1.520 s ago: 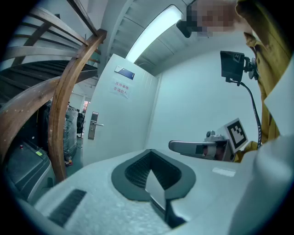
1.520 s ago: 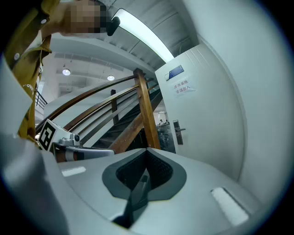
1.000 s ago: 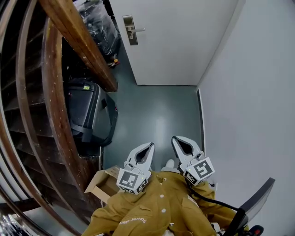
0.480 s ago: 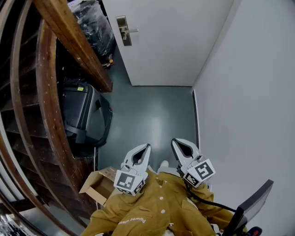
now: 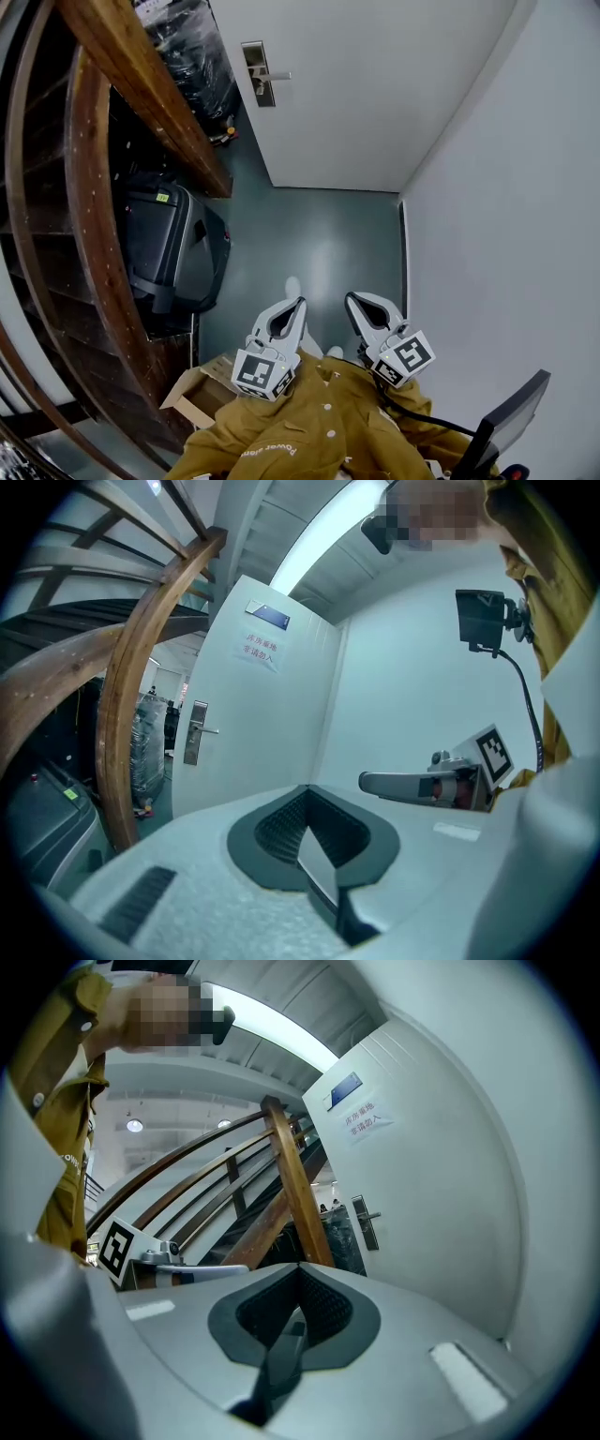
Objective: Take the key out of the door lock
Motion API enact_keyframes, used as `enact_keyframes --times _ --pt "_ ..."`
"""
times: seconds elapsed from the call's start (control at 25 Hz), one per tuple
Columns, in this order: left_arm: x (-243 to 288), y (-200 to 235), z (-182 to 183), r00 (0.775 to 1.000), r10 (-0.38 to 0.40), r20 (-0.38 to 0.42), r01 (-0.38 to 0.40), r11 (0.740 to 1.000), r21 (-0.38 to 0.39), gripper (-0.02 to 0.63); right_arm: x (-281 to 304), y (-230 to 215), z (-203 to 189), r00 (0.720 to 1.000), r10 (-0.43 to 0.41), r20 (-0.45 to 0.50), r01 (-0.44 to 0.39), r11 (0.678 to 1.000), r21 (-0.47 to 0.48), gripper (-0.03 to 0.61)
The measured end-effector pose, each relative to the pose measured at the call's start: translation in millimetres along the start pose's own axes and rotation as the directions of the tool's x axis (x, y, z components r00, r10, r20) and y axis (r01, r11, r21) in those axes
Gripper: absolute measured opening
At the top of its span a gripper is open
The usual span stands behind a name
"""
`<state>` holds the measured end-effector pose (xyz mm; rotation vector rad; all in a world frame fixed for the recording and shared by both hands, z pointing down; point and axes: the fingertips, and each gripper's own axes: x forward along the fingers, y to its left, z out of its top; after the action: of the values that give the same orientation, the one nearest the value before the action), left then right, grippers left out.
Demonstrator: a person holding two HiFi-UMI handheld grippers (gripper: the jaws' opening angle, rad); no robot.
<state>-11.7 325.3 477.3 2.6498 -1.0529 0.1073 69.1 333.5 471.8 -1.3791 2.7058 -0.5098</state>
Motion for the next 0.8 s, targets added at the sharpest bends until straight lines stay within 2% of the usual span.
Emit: enact_keyframes --times 0.44,0.8 --pt "131.6 160.1 84.9 0.996 -0.088 -0.022 0.088 0.996 0.009 -0.003 193.2 -97.3 71.8 0.999 -0.022 0.03 0.021 0.999 0.046 0.006" --pt "220.5 223.3 112.5 0.994 -0.093 -0.05 0.092 0.996 -0.023 -0.003 271.5 -176.6 104.9 0.999 -0.03 0.014 0.029 0.998 0.064 0.006"
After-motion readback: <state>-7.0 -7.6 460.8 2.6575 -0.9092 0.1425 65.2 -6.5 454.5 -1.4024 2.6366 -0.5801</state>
